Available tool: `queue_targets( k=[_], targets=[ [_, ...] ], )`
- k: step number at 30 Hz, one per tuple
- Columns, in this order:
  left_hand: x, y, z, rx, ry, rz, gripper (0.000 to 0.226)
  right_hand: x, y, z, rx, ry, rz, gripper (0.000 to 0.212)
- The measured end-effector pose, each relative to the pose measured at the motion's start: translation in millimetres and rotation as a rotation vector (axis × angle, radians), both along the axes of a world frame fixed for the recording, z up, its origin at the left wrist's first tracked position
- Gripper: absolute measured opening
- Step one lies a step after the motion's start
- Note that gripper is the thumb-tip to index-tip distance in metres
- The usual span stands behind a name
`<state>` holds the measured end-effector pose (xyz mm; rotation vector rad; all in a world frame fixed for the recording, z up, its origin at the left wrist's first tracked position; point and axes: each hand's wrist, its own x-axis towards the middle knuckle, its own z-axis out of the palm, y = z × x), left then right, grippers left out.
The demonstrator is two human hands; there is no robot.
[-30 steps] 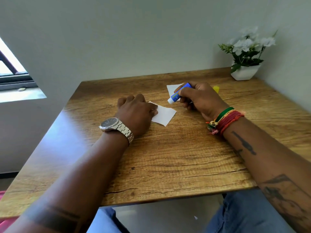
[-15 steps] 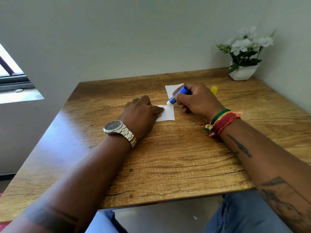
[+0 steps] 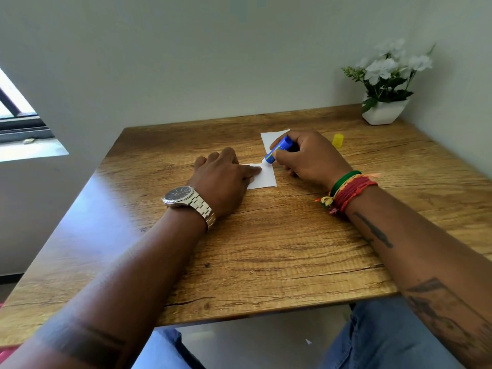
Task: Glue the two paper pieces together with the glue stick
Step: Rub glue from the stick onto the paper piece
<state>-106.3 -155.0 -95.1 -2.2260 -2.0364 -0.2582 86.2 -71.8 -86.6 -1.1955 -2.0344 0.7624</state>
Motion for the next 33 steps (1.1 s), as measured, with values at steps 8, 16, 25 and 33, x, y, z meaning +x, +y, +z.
queue_targets(
  k=[8,16,25,33],
  targets=[
    [0,1,-1,0.006,-0.002,0.004,0.039,0,-5,4,0.066,-0.099,0.052,0.014],
    [0,0,-3,0.011,-0.012,0.0,0.039,2,-8,7,0.11,-0.173,0.114,0.014],
    [-2,2,-4,0.022,-0.01,-0.011,0.039,5,-7,10,0.048,-0.184,0.161,0.008],
    [-2,3,-6,0.05,-0.027,-0.002,0.037,9,-5,10,-0.088,-0.052,0.169,0.014]
  ],
)
